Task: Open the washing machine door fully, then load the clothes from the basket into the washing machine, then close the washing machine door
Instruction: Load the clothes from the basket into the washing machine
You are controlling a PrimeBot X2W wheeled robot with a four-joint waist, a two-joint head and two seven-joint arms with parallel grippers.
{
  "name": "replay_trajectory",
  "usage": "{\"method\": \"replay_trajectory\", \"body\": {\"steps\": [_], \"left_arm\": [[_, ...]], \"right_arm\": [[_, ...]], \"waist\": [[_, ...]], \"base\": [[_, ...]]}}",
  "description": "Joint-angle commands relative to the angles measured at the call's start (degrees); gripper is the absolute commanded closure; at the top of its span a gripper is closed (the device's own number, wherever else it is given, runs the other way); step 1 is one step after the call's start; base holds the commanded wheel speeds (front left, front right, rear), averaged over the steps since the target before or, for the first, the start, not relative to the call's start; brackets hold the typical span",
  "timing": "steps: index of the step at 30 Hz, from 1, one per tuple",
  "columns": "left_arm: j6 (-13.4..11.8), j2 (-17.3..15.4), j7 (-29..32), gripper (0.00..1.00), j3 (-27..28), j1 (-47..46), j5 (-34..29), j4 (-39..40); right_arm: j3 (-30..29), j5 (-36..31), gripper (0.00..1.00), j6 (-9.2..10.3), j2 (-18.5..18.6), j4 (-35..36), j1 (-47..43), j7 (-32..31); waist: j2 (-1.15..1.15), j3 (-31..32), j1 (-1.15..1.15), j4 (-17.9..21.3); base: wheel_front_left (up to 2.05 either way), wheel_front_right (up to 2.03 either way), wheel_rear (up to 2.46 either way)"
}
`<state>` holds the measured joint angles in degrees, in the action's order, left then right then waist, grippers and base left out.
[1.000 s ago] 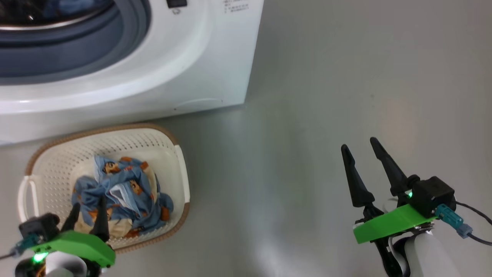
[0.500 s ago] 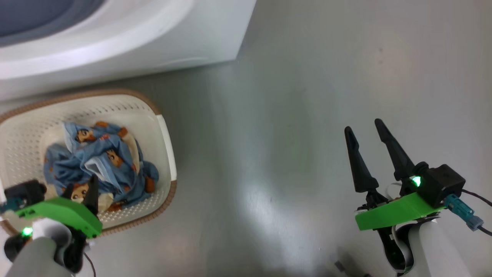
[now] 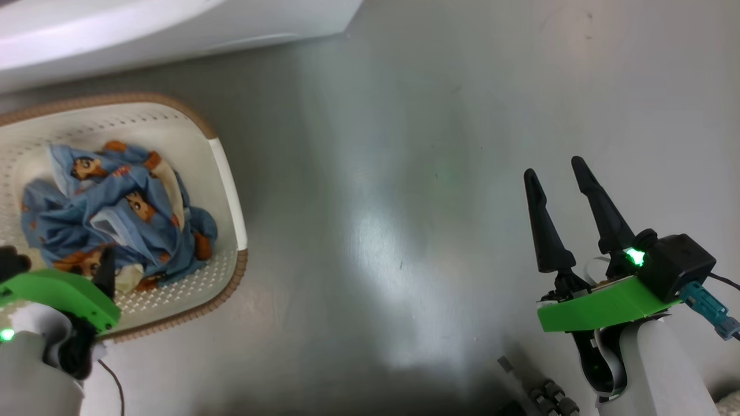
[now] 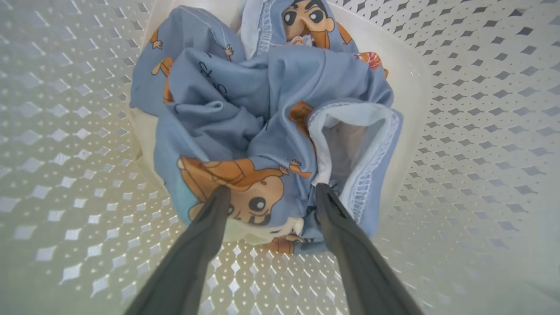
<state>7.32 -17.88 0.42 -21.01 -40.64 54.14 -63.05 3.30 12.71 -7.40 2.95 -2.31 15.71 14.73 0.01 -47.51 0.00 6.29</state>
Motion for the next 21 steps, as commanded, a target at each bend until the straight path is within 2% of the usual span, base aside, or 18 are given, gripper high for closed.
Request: {"method": "replay_trajectory", "body": {"steps": [1,8,15,21], "left_arm": [[0.2,-3.1,0.0,0.00,0.9,0.0,0.7,-1.0],[0.2,-2.9,1.7,0.00,3.4,-2.2,5.8,-1.6],[0.2,-4.0,0.3,0.00,1.0,-2.7,9.2,6.9],[0.2,-5.4,-0.4,0.00,-2.3,-2.9,9.7,7.1]], "right_arm": [[1.4,0.7,0.00,-0.09,-0.1,1.6,-0.7,0.3],[1.5,1.2,0.00,-0.09,-0.1,2.3,-0.2,0.3],[1.2,1.5,0.00,-0.09,-0.1,2.6,-0.1,0.3],[1.7,1.6,0.00,-0.09,-0.1,2.1,0.4,0.3]], "waist": [[-0.01,-1.8,0.00,0.7],[-0.01,-3.5,0.00,1.3],[-0.01,-4.9,0.00,1.0],[-0.01,-5.0,0.00,1.0]], "base": [[0.00,0.00,0.00],[0.00,0.00,0.00],[0.00,0.00,0.00],[0.00,0.00,0.00]]}}
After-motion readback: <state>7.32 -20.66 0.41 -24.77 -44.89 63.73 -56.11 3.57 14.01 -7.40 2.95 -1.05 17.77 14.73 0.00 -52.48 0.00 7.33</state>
